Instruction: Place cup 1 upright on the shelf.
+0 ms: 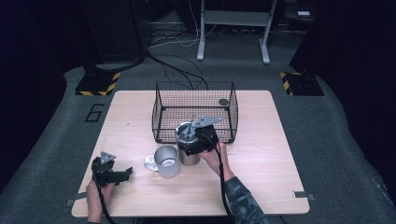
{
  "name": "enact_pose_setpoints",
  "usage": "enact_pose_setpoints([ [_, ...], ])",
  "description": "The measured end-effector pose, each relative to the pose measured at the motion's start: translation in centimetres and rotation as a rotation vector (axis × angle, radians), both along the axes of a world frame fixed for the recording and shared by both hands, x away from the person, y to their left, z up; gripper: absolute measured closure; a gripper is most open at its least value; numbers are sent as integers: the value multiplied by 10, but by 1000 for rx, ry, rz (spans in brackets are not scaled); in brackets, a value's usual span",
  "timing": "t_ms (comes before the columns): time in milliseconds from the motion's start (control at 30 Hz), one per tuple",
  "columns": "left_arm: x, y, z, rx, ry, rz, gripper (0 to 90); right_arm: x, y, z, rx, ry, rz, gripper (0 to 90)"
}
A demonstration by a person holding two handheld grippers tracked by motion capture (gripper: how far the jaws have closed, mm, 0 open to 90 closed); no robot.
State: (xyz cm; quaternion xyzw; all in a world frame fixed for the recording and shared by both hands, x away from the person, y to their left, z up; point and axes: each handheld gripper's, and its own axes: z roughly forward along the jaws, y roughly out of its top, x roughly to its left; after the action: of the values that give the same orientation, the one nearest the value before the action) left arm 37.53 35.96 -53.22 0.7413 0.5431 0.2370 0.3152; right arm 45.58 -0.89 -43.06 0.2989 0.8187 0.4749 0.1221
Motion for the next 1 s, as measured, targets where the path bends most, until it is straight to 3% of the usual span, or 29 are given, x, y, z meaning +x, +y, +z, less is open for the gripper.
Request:
enact_pose_setpoints([
  [133, 0, 0, 0, 1, 0, -1, 7, -3, 1, 1, -17, -30, -10, 23],
  [167, 0, 0, 0, 2, 1, -2, 7, -4, 2, 2, -27, -55, -13, 28],
  [500, 0, 0, 0, 1, -1, 0, 7, -9, 0, 3, -19, -62, -20, 34],
  [1000, 0, 0, 0, 0, -1, 0, 7, -15, -10, 15, -50, -87, -47, 34],
])
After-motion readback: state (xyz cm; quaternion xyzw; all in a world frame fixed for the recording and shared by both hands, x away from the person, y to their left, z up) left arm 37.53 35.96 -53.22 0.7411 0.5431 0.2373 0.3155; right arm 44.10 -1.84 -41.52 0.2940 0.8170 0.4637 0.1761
